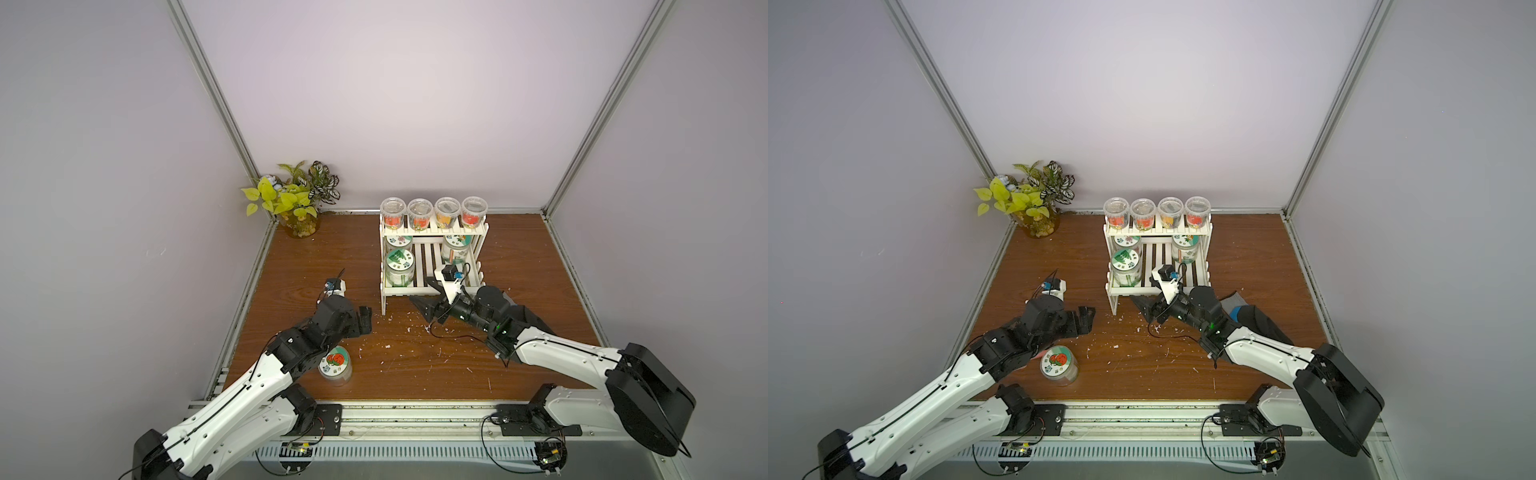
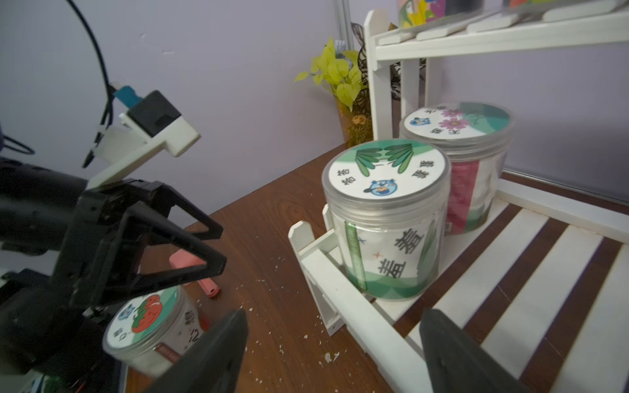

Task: Place the seed container on the shelf
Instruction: Place the seed jar on the shelf, then pick up the seed jar at the center of the board.

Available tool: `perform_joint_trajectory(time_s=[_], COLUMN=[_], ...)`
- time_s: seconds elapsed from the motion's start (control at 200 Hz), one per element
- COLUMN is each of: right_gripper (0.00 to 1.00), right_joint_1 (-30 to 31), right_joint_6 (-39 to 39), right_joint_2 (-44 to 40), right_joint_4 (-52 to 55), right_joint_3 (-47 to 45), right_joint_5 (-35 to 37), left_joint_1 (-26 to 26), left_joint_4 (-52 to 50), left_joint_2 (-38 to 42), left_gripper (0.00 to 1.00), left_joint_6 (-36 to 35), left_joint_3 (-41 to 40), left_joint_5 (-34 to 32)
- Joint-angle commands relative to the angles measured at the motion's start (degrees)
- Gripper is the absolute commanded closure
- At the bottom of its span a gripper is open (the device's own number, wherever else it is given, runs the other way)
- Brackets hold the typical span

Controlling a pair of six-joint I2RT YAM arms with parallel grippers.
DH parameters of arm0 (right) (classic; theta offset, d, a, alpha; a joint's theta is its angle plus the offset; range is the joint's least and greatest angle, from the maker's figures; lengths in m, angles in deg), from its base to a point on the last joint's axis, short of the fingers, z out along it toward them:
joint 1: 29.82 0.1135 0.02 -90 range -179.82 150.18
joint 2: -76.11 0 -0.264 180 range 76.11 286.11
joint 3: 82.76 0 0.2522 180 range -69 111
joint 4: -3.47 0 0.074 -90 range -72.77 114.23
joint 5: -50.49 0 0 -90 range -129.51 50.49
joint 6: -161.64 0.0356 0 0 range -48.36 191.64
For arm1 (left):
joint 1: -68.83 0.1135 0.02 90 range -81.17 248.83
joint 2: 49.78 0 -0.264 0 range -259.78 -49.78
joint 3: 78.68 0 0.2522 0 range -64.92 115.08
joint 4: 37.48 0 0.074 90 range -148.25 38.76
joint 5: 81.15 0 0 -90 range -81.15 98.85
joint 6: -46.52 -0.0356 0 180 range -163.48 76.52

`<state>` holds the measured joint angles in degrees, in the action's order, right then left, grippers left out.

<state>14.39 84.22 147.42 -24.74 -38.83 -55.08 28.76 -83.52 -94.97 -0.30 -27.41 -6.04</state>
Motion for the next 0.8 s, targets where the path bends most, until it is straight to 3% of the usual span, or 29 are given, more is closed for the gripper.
perform_joint_trajectory(time_s=[0.0, 0.315, 0.49, 0.585, 0.791], right_gripper=[0.11, 0.05, 0.04, 0.06, 0.06], right_joint_1=[1.5, 4.27, 6.12, 8.95, 14.31], right_joint_6=[1.49, 1.28, 0.79, -0.27, -1.24], right_joint_2=[-2.35, -5.81, -2.38, 0.89, 6.98], right_joint_4=[6.55, 9.66, 9.01, 4.59, -8.02], right_joint_3=[0.42, -0.55, 0.76, -0.54, -4.7], right_joint_5=[-6.48, -5.67, -13.99, -16.82, -15.62], left_joint_1=[-2.31, -3.76, -3.81, -3.77, -3.75], left_joint_4=[-12.32, -23.48, -29.25, -30.34, -32.06], left_joint_2=[-1.03, -2.96, -3.15, -3.14, -4.56], left_gripper=[0.0, 0.0, 0.0, 0.0, 0.0], left_joint_6=[5.67, 10.3, 10.98, 9.79, 8.07], left_joint_3=[2.68, 1.86, 3.42, 3.73, 2.96], left_joint_5=[-4.81, -0.46, -1.42, 0.88, 3.45])
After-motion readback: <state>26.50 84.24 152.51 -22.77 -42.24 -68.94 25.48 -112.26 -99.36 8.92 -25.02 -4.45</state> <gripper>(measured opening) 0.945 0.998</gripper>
